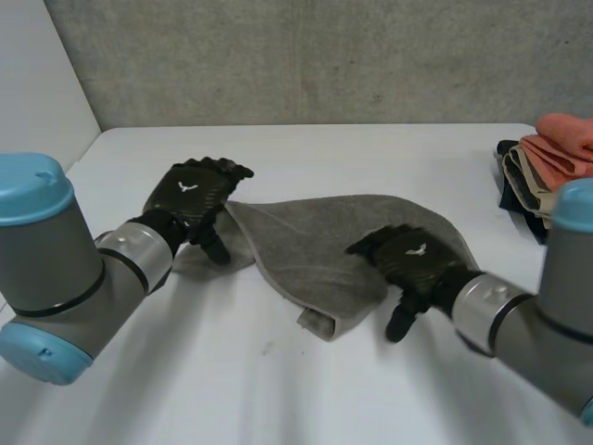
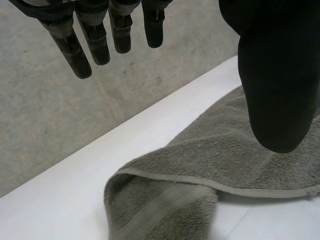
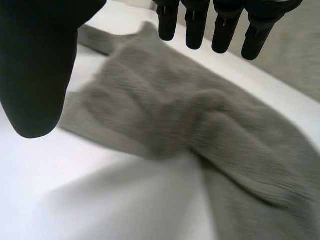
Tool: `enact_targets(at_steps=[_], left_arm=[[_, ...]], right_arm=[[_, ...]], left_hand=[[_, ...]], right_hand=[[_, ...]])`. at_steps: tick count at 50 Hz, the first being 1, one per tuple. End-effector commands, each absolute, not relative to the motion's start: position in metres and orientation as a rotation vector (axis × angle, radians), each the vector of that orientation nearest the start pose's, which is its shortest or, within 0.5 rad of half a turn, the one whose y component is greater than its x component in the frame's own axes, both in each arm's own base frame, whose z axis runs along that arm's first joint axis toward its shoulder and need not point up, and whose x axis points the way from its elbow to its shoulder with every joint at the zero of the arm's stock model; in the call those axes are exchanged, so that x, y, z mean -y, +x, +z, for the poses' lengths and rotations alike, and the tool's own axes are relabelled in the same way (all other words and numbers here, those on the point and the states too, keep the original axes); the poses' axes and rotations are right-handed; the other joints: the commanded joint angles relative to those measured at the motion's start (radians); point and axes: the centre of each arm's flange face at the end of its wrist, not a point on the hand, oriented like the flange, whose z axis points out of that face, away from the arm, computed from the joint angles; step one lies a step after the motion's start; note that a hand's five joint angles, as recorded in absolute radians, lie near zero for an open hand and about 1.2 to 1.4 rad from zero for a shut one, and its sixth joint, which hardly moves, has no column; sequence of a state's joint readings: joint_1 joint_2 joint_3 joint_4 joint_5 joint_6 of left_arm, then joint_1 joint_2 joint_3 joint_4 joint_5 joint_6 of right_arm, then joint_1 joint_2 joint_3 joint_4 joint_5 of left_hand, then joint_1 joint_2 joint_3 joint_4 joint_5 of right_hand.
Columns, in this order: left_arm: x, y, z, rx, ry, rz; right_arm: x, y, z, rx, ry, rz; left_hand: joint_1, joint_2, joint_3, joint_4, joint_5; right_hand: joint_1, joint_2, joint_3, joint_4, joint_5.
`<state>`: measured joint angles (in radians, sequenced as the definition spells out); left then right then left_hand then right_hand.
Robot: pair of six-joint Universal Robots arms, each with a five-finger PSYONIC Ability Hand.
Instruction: Fold the laundry.
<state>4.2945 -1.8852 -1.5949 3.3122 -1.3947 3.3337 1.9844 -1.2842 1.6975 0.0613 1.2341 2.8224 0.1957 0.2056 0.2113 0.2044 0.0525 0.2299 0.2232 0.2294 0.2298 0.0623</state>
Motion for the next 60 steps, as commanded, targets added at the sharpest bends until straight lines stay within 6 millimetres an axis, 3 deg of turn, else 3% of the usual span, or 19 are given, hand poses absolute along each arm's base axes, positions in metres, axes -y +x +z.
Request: enact_targets(at_steps=[1, 8, 17, 23, 26, 28, 34, 41, 43, 50, 59, 60], left_arm=[[0.270, -0.263, 0.215, -2.511, 0.869, -2.144], [0.275, -0.251, 0.211, -2.565, 0.796, -2.110], [0.277, -0.242, 0.205, -2.593, 0.772, -2.084], [0.279, -0.240, 0.202, -2.596, 0.757, -2.073], [0.280, -0.238, 0.201, -2.598, 0.749, -2.067], [0.281, -0.238, 0.201, -2.595, 0.749, -2.068], [0.290, -0.235, 0.201, -2.569, 0.713, -2.082], [0.318, -0.236, 0.196, -2.539, 0.683, -2.113], [0.326, -0.239, 0.189, -2.561, 0.687, -2.082], [0.340, -0.251, 0.158, -2.707, 0.711, -1.910], [0.346, -0.266, 0.125, -2.802, 0.710, -1.775], [0.348, -0.266, 0.124, -2.810, 0.686, -1.775]], right_arm=[[0.187, 0.301, 0.165, -2.082, -1.139, -1.405], [0.195, 0.313, 0.142, -2.108, -1.120, -1.530], [0.198, 0.317, 0.125, -2.110, -1.154, -1.522], [0.201, 0.321, 0.121, -2.078, -1.174, -1.545], [0.200, 0.323, 0.123, -2.065, -1.175, -1.553], [0.200, 0.323, 0.127, -2.049, -1.166, -1.570], [0.200, 0.320, 0.161, -1.973, -1.116, -1.641], [0.182, 0.308, 0.237, -1.837, -1.143, -1.706], [0.173, 0.299, 0.261, -1.797, -1.167, -1.716], [0.149, 0.280, 0.318, -1.595, -1.198, -1.806], [0.142, 0.257, 0.364, -1.479, -1.092, -1.918], [0.142, 0.256, 0.366, -1.477, -1.083, -1.919]], left_hand=[[-0.021, -0.031, -0.037, -0.030, -0.052], [-0.021, -0.031, -0.037, -0.030, -0.052], [-0.021, -0.031, -0.037, -0.030, -0.052], [-0.021, -0.031, -0.037, -0.030, -0.052], [-0.021, -0.031, -0.037, -0.030, -0.052], [-0.021, -0.031, -0.037, -0.030, -0.052], [-0.021, -0.031, -0.037, -0.030, -0.052], [-0.021, -0.031, -0.037, -0.030, -0.052], [-0.021, -0.031, -0.037, -0.030, -0.052], [-0.021, -0.031, -0.037, -0.030, -0.052], [-0.021, -0.031, -0.037, -0.030, -0.052], [0.360, 0.350, 0.345, 0.352, 0.329]], right_hand=[[0.214, 0.221, 0.214, 0.214, 0.207], [0.376, 0.383, 0.376, 0.376, 0.369], [0.394, 0.400, 0.394, 0.394, 0.387], [0.672, 0.679, 0.673, 0.673, 0.666], [1.164, 1.171, 1.165, 1.164, 1.157], [1.166, 1.173, 1.167, 1.166, 1.159], [1.166, 1.173, 1.167, 1.166, 1.159], [1.166, 1.173, 1.167, 1.166, 1.159], [1.166, 1.173, 1.167, 1.166, 1.159], [1.166, 1.173, 1.167, 1.166, 1.159], [1.166, 1.173, 1.167, 1.166, 1.159], [1.166, 1.173, 1.167, 1.166, 1.159]])
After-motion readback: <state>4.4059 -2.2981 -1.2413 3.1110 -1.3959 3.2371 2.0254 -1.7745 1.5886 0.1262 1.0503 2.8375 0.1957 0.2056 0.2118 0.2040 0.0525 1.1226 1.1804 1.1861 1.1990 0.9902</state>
